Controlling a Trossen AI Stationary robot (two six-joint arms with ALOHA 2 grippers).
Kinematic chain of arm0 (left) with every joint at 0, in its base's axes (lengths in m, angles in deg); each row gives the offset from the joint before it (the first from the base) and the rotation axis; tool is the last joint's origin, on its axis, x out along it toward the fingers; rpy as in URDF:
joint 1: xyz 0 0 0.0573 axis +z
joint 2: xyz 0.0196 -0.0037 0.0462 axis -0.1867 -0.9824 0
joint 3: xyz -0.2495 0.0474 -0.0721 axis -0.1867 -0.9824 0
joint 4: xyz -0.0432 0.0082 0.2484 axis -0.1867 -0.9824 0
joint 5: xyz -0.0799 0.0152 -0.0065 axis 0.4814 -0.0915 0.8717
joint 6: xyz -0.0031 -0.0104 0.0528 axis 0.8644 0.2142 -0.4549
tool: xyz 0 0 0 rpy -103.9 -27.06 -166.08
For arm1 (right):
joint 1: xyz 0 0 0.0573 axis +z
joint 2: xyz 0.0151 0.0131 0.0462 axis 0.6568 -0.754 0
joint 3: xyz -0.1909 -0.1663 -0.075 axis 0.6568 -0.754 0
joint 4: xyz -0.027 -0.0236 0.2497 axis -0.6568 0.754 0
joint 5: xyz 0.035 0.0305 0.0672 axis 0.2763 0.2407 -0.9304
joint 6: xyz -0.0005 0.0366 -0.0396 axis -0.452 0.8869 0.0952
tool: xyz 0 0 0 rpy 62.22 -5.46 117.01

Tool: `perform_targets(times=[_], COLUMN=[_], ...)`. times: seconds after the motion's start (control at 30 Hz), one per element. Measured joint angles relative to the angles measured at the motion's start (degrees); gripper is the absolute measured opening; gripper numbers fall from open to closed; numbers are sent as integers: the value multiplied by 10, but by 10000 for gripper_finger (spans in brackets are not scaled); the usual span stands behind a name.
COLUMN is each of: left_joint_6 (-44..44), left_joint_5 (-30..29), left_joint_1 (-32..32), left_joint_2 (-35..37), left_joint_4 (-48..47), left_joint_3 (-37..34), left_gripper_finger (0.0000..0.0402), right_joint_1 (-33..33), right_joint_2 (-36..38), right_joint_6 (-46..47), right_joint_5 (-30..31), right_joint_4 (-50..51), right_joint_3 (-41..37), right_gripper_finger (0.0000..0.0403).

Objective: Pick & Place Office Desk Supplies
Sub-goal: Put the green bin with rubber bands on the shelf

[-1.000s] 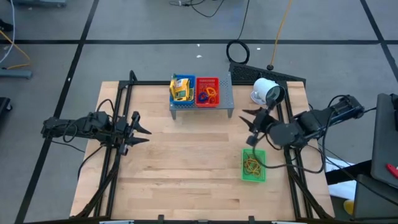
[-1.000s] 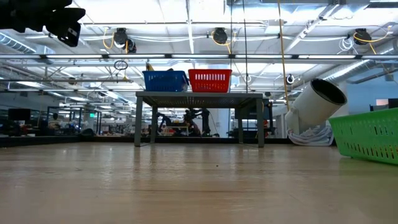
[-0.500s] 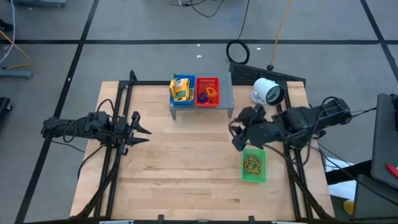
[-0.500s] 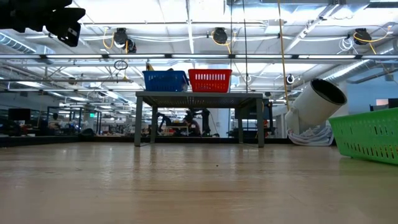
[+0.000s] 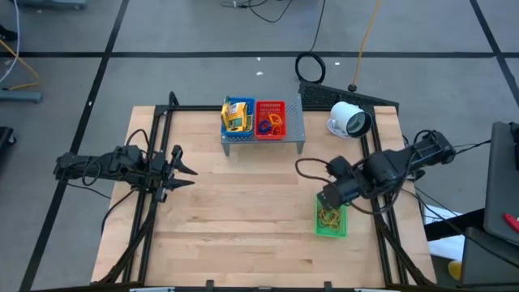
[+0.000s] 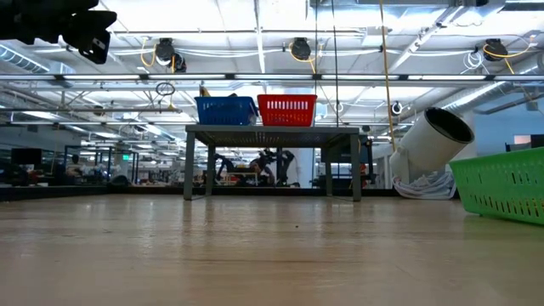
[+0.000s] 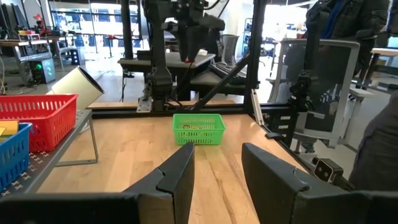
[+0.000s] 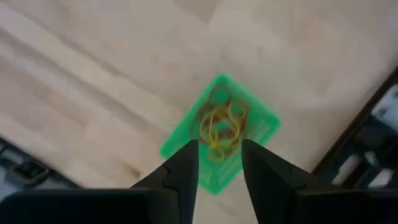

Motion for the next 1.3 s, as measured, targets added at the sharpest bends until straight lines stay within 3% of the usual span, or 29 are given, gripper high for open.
perform_targets(times=[0.37, 0.7, 1.0, 1.17, 1.3], left_joint_6=[0, 0, 0, 0, 0], left_joint_5=[0, 0, 0, 0, 0], left_joint_1=[0, 0, 0, 0, 0], left_joint_2=[0, 0, 0, 0, 0], left_joint_4=[0, 0, 0, 0, 0], left_joint_3=[0, 0, 0, 0, 0], left_gripper_finger=[143, 143, 143, 143, 143], right_joint_1=[82, 66, 66, 67, 70], right_joint_2=[14, 14, 13, 16, 51], right_joint_6=[131, 280, 350, 386, 413], right_joint_5=[-74, -144, -190, -158, -130], right_joint_4=[-1, -4, -10, -66, -185], right_joint_3=[-75, -115, -198, -252, -334], right_gripper_finger=[109, 110, 111, 112, 112])
